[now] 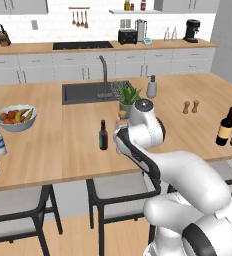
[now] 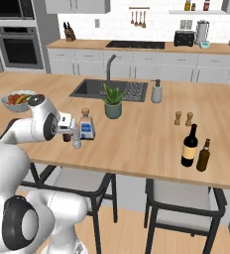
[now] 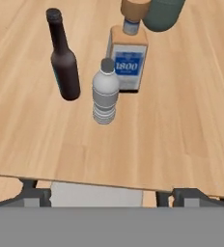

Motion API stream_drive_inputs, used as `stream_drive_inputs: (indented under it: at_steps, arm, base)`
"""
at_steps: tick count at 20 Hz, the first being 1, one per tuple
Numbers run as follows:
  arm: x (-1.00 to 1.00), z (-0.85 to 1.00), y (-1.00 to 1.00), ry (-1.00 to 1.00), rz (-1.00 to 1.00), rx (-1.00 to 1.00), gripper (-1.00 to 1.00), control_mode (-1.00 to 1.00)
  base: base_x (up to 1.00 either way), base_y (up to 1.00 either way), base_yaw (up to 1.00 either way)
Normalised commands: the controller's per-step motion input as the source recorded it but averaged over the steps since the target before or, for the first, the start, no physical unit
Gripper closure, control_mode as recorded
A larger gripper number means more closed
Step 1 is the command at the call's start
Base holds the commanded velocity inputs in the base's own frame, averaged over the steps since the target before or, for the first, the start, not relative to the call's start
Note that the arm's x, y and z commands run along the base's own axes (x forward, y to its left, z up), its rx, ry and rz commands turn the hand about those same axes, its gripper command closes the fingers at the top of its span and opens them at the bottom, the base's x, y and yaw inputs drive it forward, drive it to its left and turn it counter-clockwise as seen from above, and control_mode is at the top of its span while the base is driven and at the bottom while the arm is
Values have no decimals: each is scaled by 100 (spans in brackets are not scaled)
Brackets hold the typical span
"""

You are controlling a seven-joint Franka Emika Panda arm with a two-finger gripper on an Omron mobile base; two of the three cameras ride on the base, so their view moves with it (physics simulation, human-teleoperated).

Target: Move the plastic bottles in the middle to the plastics group, and the glass bottles in the middle to the glass group.

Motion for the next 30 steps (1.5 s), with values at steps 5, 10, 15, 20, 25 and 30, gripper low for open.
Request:
stream_drive_inputs:
  at_steps: [5,10,15,20,25,30]
  arm:
    - [50,-4,-6,0,7,0,-100,-100]
    - [47,-2,0,0,0,2,-100,-100]
    - [30,-12,3,2,0,13,-100,-100]
    - [25,-31,1,0,0,14,-100,-100]
    - [17,-27,5,0,0,2,-100,-100]
    - [28,-13,12,0,0,-2,-100,-100]
  base:
    - [0,0,0]
    - [0,0,0]
    - [0,0,0]
    - [0,0,0]
    - [0,0,0]
    - [0,0,0]
